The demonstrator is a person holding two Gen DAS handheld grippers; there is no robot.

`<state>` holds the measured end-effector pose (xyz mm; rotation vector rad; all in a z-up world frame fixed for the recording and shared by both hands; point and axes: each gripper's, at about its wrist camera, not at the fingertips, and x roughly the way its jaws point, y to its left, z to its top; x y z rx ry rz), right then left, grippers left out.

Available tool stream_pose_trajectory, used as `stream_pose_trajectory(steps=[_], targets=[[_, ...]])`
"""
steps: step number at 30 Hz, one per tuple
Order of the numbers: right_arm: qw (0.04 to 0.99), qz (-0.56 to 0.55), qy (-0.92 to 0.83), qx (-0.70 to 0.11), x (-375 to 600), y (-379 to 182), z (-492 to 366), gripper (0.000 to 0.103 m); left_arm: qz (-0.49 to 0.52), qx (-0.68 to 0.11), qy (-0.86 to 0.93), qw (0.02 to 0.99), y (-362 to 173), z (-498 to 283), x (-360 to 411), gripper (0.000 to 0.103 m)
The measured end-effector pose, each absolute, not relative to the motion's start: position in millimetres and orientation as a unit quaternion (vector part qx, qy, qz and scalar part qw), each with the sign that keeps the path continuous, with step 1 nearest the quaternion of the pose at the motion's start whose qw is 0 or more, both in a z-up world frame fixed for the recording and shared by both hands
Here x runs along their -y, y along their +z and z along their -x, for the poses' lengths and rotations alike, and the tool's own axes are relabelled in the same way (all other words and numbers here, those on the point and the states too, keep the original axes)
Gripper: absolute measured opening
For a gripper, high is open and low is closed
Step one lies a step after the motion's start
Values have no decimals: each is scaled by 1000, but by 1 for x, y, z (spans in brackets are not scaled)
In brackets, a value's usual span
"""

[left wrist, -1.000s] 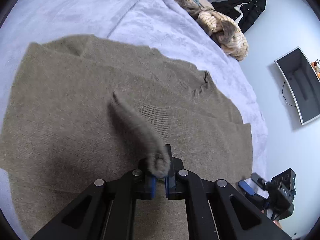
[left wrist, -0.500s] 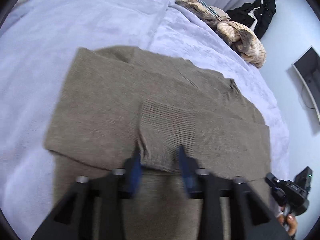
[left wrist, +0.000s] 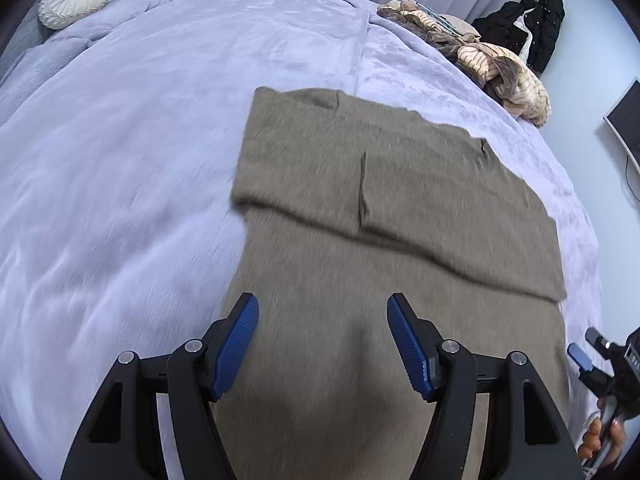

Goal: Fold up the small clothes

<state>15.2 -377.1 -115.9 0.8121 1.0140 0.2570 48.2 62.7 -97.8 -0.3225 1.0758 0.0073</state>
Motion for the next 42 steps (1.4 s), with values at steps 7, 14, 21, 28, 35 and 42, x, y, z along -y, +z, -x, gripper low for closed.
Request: stream_pose_trajectory(steps=[7, 14, 21, 28, 35, 42], targets=[[806, -366, 126, -448, 376, -96, 30, 69, 124, -513, 4, 849, -99, 17, -59, 68], [806, -359, 106, -458, 372, -103, 40, 70, 146, -517, 11, 843, -108, 27, -82, 68], [813, -354, 82, -456, 362, -98, 13, 70, 140, -533, 16, 834, -115, 7, -85, 68], [809, -308, 86, -493, 338, -92, -23, 70, 124, -569, 12, 813, -121, -15, -73, 68], [791, -286, 85, -534, 328, -85, -41, 70, 117, -604, 20, 788, -110, -30, -71, 68], [765, -302, 88, -563, 320, -68, -26, 70, 88, -619, 20, 780, -71, -32, -61, 68]])
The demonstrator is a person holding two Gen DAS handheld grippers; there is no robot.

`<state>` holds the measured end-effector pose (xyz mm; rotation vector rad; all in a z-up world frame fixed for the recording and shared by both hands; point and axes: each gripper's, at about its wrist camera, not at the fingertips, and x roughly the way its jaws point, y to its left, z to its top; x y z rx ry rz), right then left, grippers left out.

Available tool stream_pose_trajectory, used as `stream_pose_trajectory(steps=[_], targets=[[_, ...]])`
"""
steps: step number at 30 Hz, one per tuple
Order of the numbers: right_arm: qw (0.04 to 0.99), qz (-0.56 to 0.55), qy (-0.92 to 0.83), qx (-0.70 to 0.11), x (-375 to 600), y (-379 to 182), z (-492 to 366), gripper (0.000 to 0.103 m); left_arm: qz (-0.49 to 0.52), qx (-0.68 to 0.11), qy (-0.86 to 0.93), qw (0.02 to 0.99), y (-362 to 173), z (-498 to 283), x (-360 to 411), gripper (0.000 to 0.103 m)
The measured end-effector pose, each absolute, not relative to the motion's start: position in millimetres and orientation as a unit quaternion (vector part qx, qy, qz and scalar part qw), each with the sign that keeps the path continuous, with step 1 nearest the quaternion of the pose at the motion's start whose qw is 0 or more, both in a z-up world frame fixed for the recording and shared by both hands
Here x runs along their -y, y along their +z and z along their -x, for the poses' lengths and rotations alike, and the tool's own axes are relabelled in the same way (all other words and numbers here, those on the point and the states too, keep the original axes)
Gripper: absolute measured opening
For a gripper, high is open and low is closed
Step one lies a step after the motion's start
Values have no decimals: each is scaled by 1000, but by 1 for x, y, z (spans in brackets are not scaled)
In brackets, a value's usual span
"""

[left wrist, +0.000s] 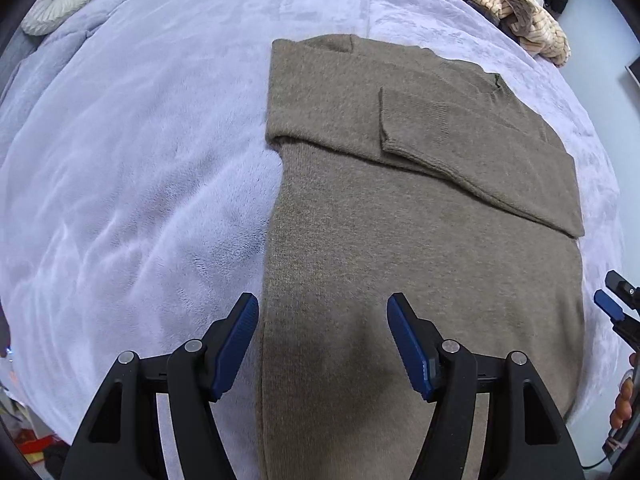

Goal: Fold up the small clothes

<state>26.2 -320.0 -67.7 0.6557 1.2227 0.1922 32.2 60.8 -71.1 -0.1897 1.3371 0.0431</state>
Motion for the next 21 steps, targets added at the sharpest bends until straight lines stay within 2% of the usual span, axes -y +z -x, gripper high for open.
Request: stream_pose_trajectory(steps=[10, 13, 18, 19, 20, 21], targets=[[742, -320, 97, -581, 310, -42, -4, 71, 66, -630, 10, 773, -34, -28, -47, 68], [744, -319, 102, -578, 313, -40, -4, 73, 63, -630, 16, 774, -32, -30, -41, 92], [741, -326, 123, -575, 327, -39, -6, 74, 47, -625, 29, 779, -13, -31, -23, 93], [738, -328, 129, -576, 330, -39, -6, 76, 50, -627, 30, 777, -11, -30, -22, 102], [734, -329, 136, -578, 333, -39, -7, 81, 58, -628, 32, 775, -8, -28, -21, 103], [731, -328, 141, -581, 335, -38, -8, 81, 62, -627, 33, 776, -7, -26, -22, 103]])
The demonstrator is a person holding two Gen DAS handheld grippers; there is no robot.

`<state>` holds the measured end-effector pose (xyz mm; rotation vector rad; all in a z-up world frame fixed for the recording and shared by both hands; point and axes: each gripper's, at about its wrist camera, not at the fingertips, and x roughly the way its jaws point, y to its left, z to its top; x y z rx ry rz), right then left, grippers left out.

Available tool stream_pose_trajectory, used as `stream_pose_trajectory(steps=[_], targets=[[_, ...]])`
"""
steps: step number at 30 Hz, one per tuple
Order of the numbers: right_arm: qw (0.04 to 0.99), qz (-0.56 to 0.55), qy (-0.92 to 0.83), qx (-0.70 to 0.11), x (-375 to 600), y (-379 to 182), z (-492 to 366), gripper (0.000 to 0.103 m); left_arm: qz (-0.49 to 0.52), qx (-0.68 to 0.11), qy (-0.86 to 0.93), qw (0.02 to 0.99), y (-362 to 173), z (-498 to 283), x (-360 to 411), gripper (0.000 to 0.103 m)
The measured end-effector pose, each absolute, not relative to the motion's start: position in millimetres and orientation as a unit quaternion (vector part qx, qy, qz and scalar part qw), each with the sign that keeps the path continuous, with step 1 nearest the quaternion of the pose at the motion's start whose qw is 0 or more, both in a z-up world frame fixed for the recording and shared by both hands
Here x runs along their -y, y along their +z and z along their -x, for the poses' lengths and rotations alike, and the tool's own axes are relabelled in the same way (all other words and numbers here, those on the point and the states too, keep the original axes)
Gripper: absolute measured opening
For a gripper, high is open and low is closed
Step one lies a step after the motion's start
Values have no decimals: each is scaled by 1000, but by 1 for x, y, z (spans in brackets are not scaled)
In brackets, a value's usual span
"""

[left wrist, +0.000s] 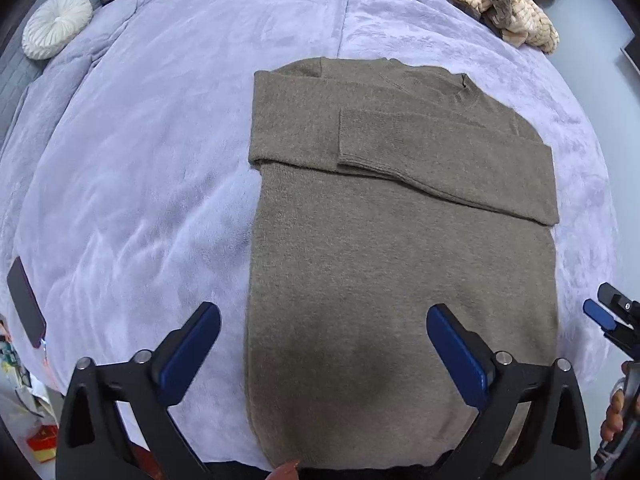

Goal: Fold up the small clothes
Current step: 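Grasp the sweater hem with both grippers and lift it toward the collar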

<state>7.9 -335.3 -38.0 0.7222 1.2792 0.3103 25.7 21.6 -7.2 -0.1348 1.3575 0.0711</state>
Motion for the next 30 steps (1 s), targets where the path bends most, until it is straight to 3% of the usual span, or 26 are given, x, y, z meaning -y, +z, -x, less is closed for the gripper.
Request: stream_pose_trajectory(steps=[7, 12, 20, 30], targets=[[719, -322, 108, -607, 317, -60, -9, 81, 79, -643, 16, 762, -43, -8, -72, 103], [688, -321, 80, -645, 316, -86, 23, 81, 143, -679, -32, 719, -80, 10, -102, 103], [645, -325, 99, -685, 339, -111, 73, 81, 133, -753, -166, 623, -133, 48, -66, 103], [592, -366, 167, -699, 329, -133, 111, 82, 117, -754, -227, 605, -129, 62, -34, 103]])
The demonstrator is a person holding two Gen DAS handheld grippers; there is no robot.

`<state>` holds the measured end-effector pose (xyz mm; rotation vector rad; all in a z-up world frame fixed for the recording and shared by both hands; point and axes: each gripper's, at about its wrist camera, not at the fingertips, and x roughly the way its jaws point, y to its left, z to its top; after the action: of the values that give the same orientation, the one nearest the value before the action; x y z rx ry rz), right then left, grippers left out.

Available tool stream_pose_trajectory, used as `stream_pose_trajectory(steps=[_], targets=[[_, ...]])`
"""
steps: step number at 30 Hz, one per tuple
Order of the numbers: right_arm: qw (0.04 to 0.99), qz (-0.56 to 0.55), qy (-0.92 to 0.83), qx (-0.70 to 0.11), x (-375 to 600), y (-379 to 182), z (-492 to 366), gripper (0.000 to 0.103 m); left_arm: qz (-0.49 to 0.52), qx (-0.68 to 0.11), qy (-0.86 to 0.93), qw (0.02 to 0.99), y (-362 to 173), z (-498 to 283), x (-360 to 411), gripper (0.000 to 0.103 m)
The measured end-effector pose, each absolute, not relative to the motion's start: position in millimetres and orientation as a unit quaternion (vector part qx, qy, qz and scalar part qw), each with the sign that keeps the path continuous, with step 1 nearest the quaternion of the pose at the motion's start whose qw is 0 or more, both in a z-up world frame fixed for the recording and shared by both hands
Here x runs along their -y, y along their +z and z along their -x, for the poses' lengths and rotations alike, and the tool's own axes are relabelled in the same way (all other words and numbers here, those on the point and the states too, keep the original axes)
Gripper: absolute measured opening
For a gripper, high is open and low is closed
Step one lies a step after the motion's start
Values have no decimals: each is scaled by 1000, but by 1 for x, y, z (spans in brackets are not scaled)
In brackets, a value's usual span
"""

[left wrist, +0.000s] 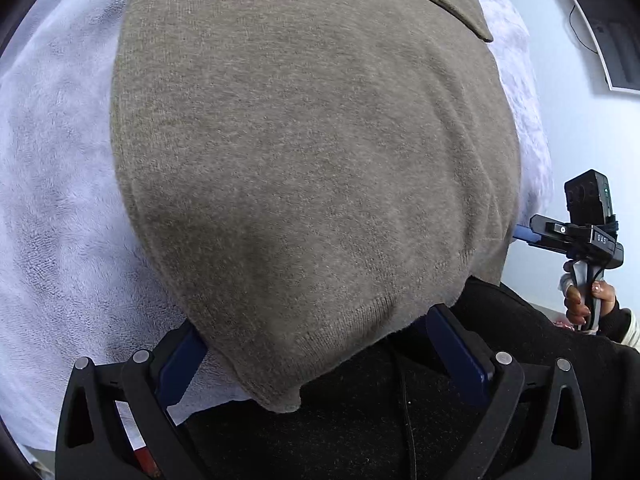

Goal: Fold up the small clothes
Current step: 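Grasp the sweater hem with both grippers and lift it toward the collar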

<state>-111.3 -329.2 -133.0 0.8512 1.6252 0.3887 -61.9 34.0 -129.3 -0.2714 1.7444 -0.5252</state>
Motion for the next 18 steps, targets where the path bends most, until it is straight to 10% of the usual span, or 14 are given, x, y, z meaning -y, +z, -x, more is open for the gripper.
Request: stream_pose_trajectory(steps=[18], targets=[[558, -359, 186, -725, 314, -148, 131, 82, 115, -770, -228, 584, -131, 84, -11, 103]])
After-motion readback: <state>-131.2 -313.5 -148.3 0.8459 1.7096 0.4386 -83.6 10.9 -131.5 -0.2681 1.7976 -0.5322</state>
